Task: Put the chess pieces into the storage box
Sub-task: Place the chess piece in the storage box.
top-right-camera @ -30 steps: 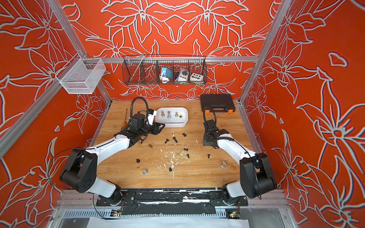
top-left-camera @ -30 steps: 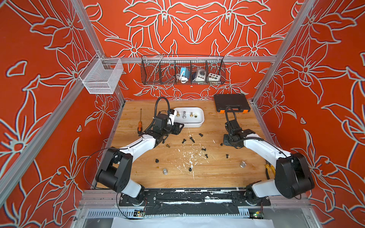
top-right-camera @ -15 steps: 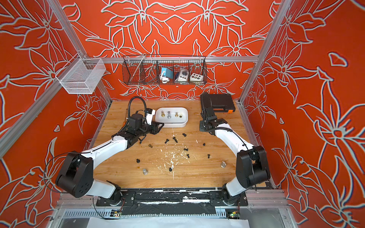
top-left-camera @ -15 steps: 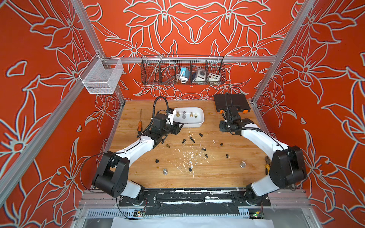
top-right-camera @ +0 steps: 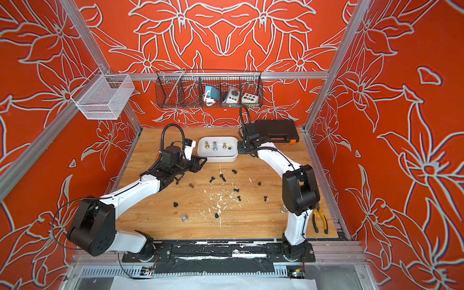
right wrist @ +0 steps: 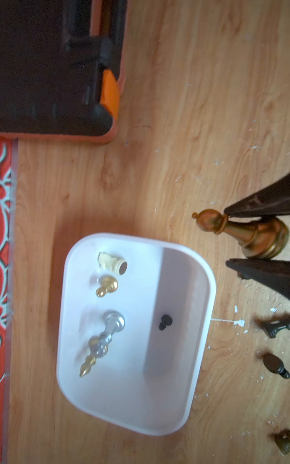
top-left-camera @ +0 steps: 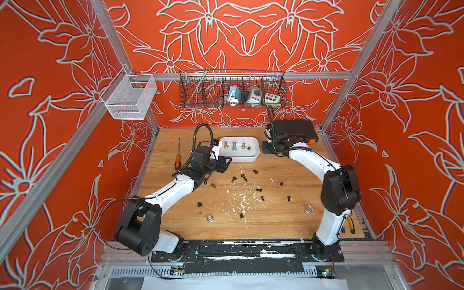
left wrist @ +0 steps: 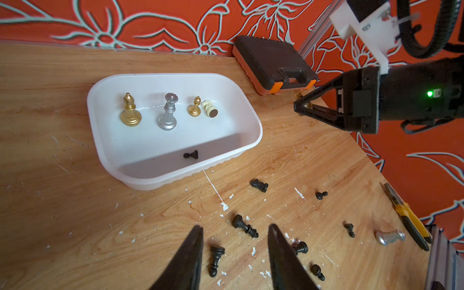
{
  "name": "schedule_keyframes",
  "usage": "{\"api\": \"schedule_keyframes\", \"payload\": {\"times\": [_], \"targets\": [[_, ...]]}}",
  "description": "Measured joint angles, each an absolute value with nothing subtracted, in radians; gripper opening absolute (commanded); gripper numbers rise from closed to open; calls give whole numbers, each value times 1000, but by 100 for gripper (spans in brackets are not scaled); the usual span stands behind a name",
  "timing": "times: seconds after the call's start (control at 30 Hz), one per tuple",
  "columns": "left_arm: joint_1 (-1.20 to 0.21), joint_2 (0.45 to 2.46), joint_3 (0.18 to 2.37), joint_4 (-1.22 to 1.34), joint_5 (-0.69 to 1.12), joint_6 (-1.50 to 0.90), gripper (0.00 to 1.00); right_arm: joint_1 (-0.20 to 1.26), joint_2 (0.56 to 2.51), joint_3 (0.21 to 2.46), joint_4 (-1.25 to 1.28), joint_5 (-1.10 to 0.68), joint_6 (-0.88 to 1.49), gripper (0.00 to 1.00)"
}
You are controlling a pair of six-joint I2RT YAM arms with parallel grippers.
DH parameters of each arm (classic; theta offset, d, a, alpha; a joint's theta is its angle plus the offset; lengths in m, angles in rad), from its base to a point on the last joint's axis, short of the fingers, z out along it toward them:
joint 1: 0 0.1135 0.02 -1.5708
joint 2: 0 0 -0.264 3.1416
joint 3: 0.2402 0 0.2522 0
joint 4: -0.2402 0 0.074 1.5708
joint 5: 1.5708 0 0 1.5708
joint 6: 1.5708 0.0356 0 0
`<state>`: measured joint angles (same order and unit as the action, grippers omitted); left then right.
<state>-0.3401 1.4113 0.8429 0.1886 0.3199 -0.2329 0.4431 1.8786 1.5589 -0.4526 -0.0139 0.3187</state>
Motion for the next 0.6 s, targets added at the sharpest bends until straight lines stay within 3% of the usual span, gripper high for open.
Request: {"api": "schedule_keyframes", "payload": {"times": [0.6], "targets": [[-340, 1411, 801, 185, 319, -240, 43, 492, 2072, 1751, -449, -60, 292, 28]]}}
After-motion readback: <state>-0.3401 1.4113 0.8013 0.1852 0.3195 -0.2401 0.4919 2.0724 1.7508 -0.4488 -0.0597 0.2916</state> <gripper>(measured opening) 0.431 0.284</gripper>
